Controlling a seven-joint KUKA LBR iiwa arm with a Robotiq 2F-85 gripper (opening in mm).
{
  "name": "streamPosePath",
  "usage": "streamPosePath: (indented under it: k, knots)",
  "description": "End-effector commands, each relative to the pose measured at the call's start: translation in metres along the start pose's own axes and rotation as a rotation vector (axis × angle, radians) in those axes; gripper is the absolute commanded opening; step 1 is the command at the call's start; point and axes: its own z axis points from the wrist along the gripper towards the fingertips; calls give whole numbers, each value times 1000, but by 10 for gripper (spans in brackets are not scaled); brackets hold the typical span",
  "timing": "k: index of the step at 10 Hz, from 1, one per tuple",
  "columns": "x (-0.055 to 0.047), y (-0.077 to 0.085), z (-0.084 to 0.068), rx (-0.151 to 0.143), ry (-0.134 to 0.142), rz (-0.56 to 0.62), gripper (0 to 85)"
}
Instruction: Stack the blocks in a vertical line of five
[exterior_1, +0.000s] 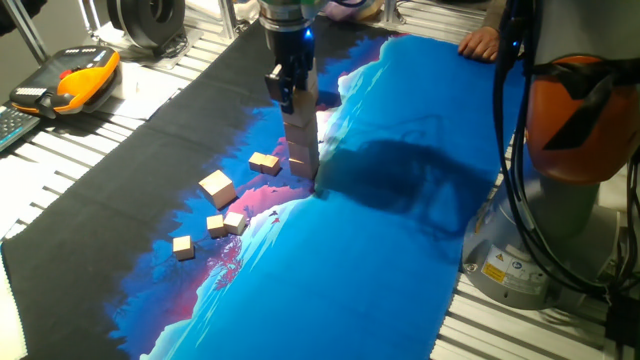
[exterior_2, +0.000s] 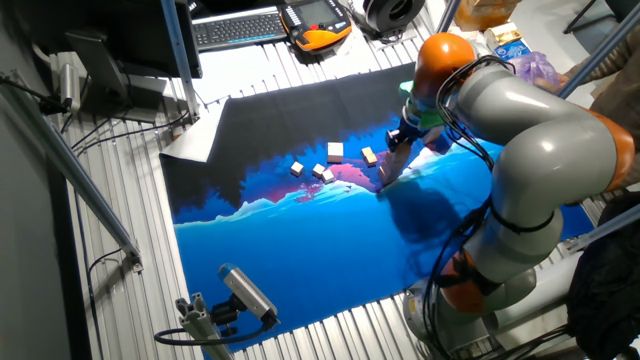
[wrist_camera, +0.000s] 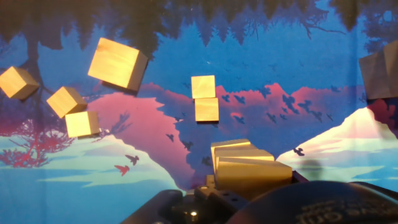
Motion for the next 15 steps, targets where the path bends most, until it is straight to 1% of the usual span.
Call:
streamPosePath:
  k: [1,2,3,4,6,7,10,11,13,14,15]
  knots:
    - [0,0,0,2,3,7,170]
    - [0,0,0,5,4,19,340]
    - [0,1,0,4,6,31,340]
    - [0,1,0,1,9,40,510]
    - [-1,2,0,1,9,53,510]
    - [-1,1,0,4,7,56,680]
    - [-1,0,-2,18,11,56,680]
    - [-3,0,-8,17,22,57,680]
    - [-8,3,-31,6,61,79,680]
    - [-10,11,-40,5,64,105,680]
    - [-12,23,-48,-13,71,144,680]
